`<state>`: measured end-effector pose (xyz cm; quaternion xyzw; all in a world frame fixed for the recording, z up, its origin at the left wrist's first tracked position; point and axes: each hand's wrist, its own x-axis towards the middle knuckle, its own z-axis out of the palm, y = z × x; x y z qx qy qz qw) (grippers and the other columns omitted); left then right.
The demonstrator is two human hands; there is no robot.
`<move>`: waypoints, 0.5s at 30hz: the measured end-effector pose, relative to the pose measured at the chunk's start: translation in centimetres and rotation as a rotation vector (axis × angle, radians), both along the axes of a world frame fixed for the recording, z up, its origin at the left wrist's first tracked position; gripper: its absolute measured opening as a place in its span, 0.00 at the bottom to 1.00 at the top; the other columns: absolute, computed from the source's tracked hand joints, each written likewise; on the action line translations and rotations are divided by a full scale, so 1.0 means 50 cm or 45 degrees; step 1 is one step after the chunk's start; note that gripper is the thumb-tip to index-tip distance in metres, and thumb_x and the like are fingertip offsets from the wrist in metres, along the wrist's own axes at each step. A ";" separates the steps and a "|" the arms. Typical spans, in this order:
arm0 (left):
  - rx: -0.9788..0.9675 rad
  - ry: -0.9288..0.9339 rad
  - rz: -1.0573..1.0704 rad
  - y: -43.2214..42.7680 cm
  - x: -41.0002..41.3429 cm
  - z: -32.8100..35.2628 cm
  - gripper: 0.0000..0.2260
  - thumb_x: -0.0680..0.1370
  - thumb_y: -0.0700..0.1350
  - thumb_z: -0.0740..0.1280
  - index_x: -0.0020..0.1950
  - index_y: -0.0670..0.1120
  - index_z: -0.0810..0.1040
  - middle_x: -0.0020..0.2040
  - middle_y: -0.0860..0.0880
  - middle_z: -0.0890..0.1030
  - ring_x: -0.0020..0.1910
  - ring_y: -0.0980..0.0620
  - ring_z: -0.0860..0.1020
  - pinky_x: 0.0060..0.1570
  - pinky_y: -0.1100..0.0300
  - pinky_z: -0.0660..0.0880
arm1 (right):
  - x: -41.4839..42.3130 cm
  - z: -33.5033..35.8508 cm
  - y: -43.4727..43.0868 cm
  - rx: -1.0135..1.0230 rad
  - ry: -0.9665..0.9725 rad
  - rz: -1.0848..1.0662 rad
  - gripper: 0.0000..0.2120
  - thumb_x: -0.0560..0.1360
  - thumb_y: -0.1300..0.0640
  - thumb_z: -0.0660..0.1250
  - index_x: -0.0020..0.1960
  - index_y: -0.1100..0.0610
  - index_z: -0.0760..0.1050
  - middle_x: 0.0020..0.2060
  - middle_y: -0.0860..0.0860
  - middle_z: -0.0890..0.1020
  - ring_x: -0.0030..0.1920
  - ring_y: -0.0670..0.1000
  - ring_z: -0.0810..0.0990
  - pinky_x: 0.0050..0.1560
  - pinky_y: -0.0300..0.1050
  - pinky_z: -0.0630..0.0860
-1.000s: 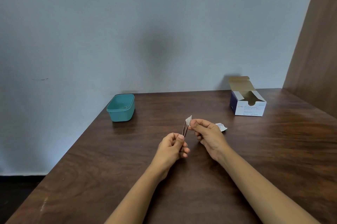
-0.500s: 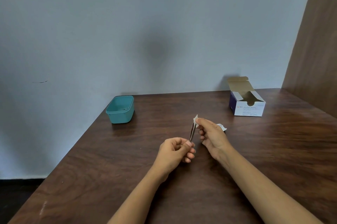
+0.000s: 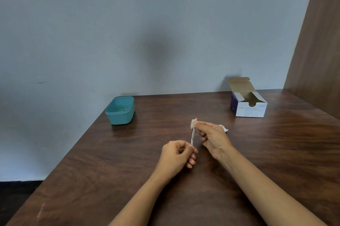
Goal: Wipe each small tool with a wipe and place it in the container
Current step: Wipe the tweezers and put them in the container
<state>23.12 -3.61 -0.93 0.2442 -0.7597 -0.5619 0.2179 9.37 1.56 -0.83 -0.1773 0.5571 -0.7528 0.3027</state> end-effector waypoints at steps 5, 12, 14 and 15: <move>-0.020 0.008 0.005 0.002 0.000 0.000 0.11 0.80 0.38 0.61 0.44 0.38 0.82 0.32 0.49 0.80 0.26 0.58 0.77 0.30 0.67 0.75 | 0.001 0.004 0.007 0.048 -0.003 -0.032 0.07 0.67 0.54 0.76 0.40 0.57 0.84 0.30 0.48 0.69 0.30 0.44 0.62 0.28 0.35 0.61; -0.030 0.014 0.007 0.003 0.000 0.002 0.11 0.80 0.38 0.61 0.44 0.37 0.81 0.32 0.49 0.79 0.25 0.59 0.76 0.30 0.67 0.75 | 0.005 0.009 0.008 0.061 0.089 -0.111 0.05 0.71 0.57 0.72 0.38 0.56 0.82 0.24 0.42 0.73 0.31 0.44 0.64 0.33 0.39 0.61; -0.031 0.013 0.005 0.004 0.000 0.002 0.11 0.80 0.38 0.61 0.44 0.37 0.81 0.32 0.49 0.79 0.25 0.59 0.76 0.29 0.67 0.74 | 0.003 0.009 0.007 0.047 0.099 -0.094 0.05 0.72 0.59 0.70 0.39 0.58 0.82 0.26 0.44 0.73 0.31 0.43 0.65 0.32 0.38 0.61; -0.030 0.013 0.004 0.004 -0.001 0.002 0.11 0.80 0.38 0.61 0.44 0.36 0.81 0.32 0.49 0.79 0.25 0.59 0.76 0.29 0.67 0.74 | 0.002 0.009 0.005 0.036 0.096 -0.074 0.05 0.72 0.60 0.70 0.40 0.59 0.83 0.27 0.45 0.72 0.30 0.43 0.64 0.31 0.38 0.61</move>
